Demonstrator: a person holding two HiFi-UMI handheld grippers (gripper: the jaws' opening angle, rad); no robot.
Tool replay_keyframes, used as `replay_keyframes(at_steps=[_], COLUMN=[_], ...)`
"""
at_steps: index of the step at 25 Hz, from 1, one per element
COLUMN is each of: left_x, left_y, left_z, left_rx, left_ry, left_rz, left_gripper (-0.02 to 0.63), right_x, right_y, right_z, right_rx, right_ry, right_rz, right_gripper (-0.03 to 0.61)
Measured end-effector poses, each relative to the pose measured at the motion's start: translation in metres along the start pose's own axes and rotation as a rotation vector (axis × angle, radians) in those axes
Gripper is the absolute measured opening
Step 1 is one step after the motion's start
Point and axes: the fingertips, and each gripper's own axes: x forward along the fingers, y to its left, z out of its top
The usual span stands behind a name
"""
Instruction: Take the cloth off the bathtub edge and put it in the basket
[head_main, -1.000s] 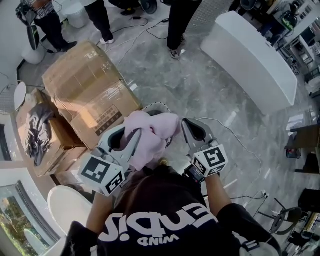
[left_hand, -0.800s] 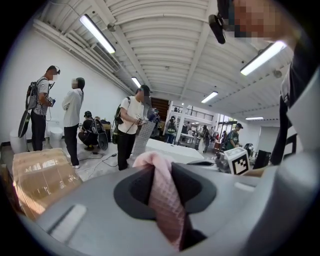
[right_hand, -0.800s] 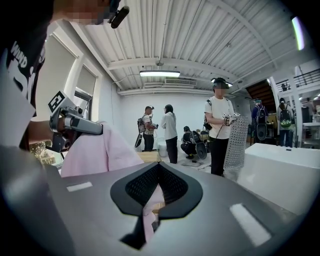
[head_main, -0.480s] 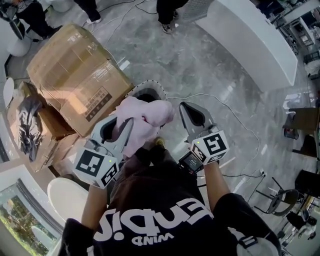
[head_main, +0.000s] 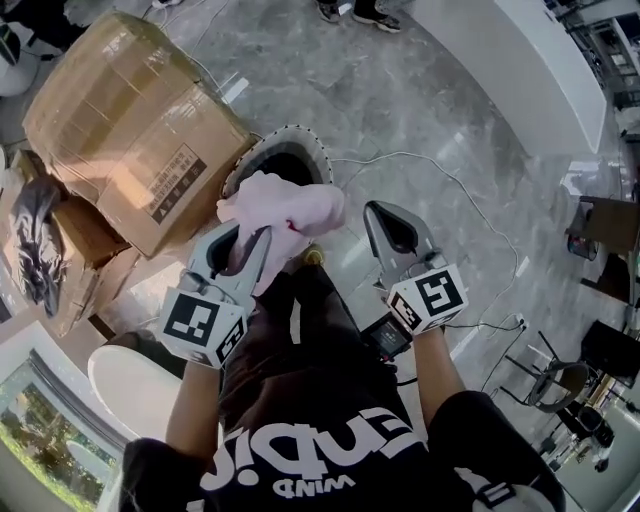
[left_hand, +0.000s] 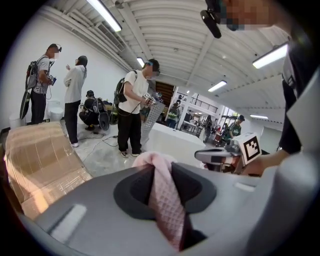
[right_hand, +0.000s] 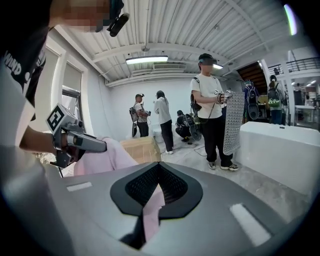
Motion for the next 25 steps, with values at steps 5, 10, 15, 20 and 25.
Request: replay_keyframes(at_steps=[5,10,15,20,25], left_x=[0.03,0.058,0.086,0.107,0.119], left_y=[0.012,0.025,0.035,0.048,0.061], left_z=[-0.038,-0.086,-0.133,-0.181,-0.215], left_rx=[-0.004,-0.036,-0.086,-0.146,-0.178], left_ry=[0.032,0.074,0.098,0.126,0.141], left_rz=[-0.004,0.011,0.026,0.05,0.073], left_gripper=[0.074,0.074,0.074,0.074,0.074], right_x=[0.015,0.026,0.03,0.035,0.036], right_y=[-0.004,-0.005,-0.01,-0.014,-0.015], right_z=[-0.038,-0.082,-0.119,-0.148,-0.173], right_rx=[0.025,0.057,0.086,0.107,0.12], right_ry=[0.051,0.108,0.152,0.186,0.218], right_rz=[0.013,0.035,0.045,0.043,0.048], right_gripper=[0.009,0.009,0.009,0.009,0.009])
